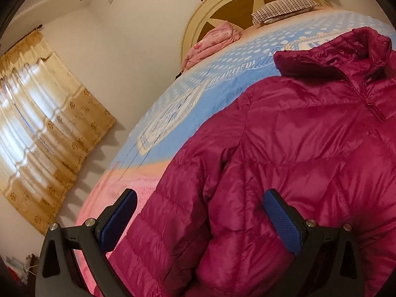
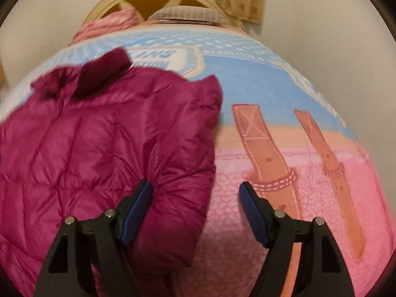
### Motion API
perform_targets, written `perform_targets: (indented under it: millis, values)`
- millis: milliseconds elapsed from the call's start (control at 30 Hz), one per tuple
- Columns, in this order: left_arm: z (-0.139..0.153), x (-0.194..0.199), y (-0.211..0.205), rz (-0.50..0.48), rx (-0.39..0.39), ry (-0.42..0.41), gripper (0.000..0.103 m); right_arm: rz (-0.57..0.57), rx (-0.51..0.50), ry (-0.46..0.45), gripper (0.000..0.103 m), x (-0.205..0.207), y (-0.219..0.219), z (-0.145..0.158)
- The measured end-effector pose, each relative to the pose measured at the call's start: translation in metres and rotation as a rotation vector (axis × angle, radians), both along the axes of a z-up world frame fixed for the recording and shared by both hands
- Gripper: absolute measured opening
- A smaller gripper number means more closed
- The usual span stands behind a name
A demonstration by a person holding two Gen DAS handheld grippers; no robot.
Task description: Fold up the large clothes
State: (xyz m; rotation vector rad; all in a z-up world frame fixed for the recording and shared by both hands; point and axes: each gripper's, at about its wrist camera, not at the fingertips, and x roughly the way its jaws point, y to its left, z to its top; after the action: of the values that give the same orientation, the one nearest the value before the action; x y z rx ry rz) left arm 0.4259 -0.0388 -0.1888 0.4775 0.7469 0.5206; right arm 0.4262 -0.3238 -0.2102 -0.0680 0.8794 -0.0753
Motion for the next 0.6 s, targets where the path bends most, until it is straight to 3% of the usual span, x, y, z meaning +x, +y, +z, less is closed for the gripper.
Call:
perform_targets:
  millis: [100,200,300,367,500,600]
  values:
    - [0.014,-0.005,0.004,-0.003,-0.047,-0.007,0.102,-0.027,0.011,0.004,0.076,0.000,-0.008,0.009]
    - [0.053,-0.021,-0.004,-0.028,-0.090,-0.116,0.102,-0.093,0.020,-0.067,0.076,-0.011,-0.022,0.034]
    - [0.087,-0.033,-0.019,-0.081,-0.140,-0.203,0.102,-0.074,0.070,-0.136,0.062,-0.014,-0.019,0.061]
    - [0.094,-0.031,-0.035,-0.131,-0.185,-0.192,0.102,-0.040,0.120,-0.147,0.057,-0.007,-0.012,0.070]
    - [0.061,-0.014,-0.063,-0.209,-0.282,-0.090,0.102,0.024,0.199,-0.112,0.052,0.019,0.017,0.052]
    - [0.017,-0.004,-0.074,-0.208,-0.279,-0.012,0.102,0.042,0.164,-0.065,0.052,0.029,0.035,0.022]
